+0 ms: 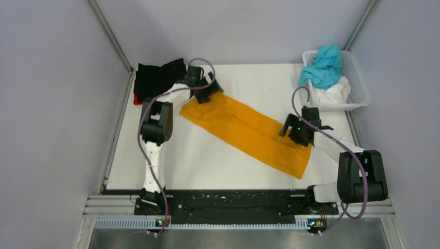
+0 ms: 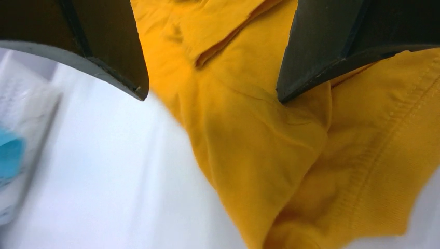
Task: Fold and stack the t-shirts
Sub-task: Rotate the tshirt 90 degrees, then grab the bottom of the folded rectangular tshirt with both arms
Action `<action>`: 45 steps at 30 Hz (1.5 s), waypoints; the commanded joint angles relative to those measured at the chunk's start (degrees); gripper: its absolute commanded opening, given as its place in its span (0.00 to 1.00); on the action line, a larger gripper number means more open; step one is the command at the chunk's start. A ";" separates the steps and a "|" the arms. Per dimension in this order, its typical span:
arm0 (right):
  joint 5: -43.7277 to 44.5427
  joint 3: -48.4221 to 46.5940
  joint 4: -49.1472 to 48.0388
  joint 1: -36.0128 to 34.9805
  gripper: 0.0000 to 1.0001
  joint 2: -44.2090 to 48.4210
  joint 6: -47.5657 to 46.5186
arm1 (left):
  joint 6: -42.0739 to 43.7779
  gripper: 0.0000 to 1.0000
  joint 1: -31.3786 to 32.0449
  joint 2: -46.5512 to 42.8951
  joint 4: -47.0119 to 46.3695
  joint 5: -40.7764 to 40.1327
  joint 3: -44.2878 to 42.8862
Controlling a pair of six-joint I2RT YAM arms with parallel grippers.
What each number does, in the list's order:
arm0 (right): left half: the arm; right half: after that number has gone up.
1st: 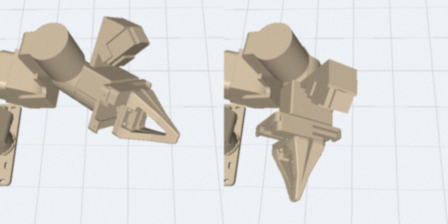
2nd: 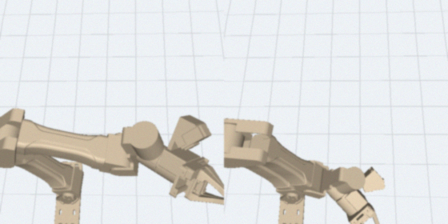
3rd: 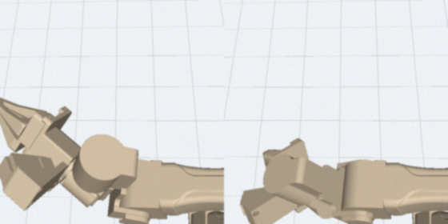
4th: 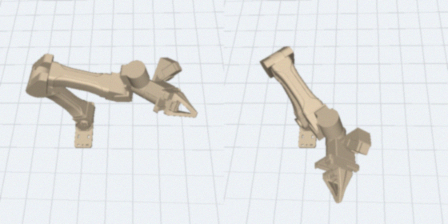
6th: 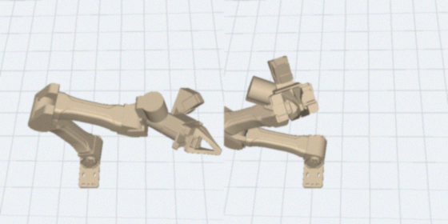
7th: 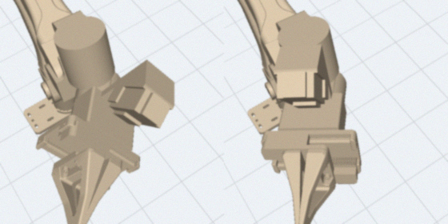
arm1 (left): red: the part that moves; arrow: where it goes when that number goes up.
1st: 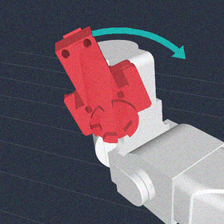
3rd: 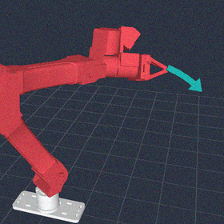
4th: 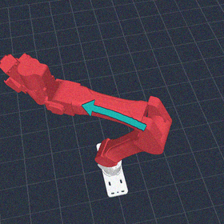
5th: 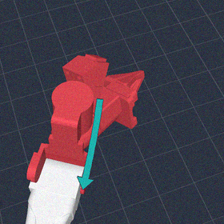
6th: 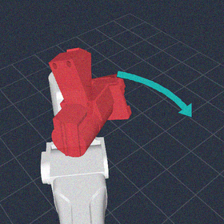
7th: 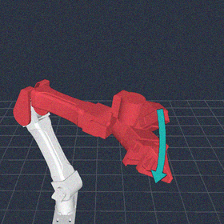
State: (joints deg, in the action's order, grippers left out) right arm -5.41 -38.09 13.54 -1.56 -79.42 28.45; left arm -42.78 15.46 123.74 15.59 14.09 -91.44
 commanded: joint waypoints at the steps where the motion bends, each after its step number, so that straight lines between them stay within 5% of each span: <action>1: -0.43 6.17 8.61 -12.61 0.84 4.36 2.97 | -3.35 0.99 1.98 22.37 2.61 10.63 -29.06; 4: -1.09 9.25 11.34 -24.24 0.84 7.96 8.18 | -10.71 0.99 3.74 33.26 -4.20 12.84 -45.83; 8: -2.39 11.18 10.55 -41.37 0.84 11.22 13.65 | -25.30 0.99 5.37 40.71 -24.00 8.99 -50.37; 15: 1.74 8.54 18.64 -60.24 0.84 13.21 14.76 | -26.12 0.99 7.92 44.43 -26.11 -1.28 -55.77; 21: 2.13 8.39 19.63 -64.76 0.84 22.12 17.89 | -24.72 0.99 7.74 43.39 -28.78 -2.46 -55.76; 29: 17.39 3.85 21.14 -64.75 0.99 40.00 20.43 | -13.29 0.99 8.85 28.81 -22.62 3.37 -53.79; 34: 20.91 3.00 27.26 -64.71 0.99 43.60 21.58 | -1.44 0.99 11.73 8.60 -11.06 5.61 -38.96; 39: 23.38 2.37 36.90 -63.56 0.99 41.70 26.29 | 8.22 0.99 19.49 -18.02 2.52 -9.26 -11.86; 45: 16.56 6.04 38.18 -57.99 0.94 39.59 26.36 | -2.81 0.99 31.21 -47.11 -1.58 -23.18 32.86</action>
State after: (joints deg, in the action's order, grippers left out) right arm 14.35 -33.34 49.34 -62.46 -38.87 53.52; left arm -40.82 42.06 86.06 9.50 3.20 -80.66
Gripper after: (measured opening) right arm 0.966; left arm 0.986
